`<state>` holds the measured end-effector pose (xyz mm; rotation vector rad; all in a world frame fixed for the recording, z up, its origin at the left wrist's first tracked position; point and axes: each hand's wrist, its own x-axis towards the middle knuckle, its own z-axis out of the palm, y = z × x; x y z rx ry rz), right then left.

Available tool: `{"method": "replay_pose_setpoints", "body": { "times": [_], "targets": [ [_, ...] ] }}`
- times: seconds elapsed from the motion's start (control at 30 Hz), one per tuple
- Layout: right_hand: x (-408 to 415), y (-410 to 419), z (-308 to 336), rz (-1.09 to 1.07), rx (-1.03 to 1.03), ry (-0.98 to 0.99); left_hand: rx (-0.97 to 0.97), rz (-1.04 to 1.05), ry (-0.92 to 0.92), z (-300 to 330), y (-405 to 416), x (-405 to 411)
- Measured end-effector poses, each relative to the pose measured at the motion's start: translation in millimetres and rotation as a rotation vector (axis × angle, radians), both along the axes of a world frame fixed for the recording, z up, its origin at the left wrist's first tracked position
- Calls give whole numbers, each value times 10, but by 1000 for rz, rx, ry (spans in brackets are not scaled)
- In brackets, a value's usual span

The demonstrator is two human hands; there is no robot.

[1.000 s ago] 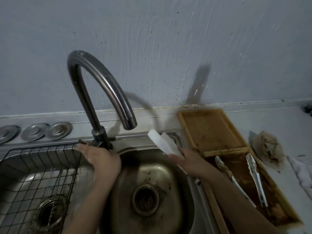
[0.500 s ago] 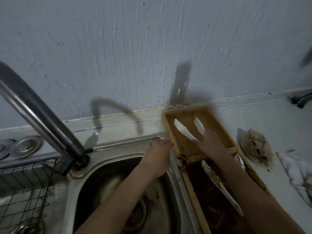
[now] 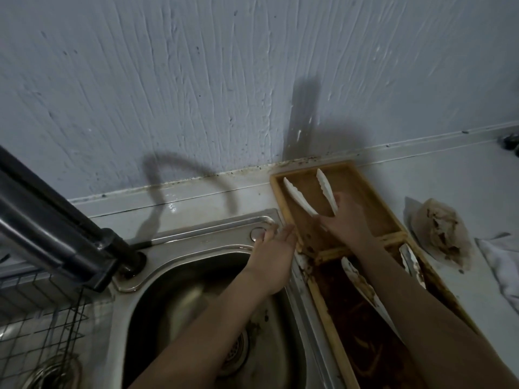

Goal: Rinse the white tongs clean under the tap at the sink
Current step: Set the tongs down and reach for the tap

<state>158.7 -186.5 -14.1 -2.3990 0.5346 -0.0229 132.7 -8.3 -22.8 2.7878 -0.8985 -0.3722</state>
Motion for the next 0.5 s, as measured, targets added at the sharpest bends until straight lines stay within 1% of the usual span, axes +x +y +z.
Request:
{"method": "replay_pose_setpoints", "body": {
  "times": [0.13,0.2,0.27,0.33,0.43,0.5],
  "targets": [
    [-44,28,36,53,-36,6,3,-70,10,67,13,-5],
    [-120,22,124,33,-15,-42,11,-98,24,98,42,-11],
    [-243,-11,255,17,-24,-140,-10,-121,10,127,87,-41],
    [-411,-57,381,12,-87,-289,-65,-120,-2,159,139,-93],
    [-779,-127,512,30,-268,-538,-173,-141,-28,219,195,-286],
    [-1066,-165,490,102,-407,-619,-256,-132,-11,213,210,-486]
  ]
}}
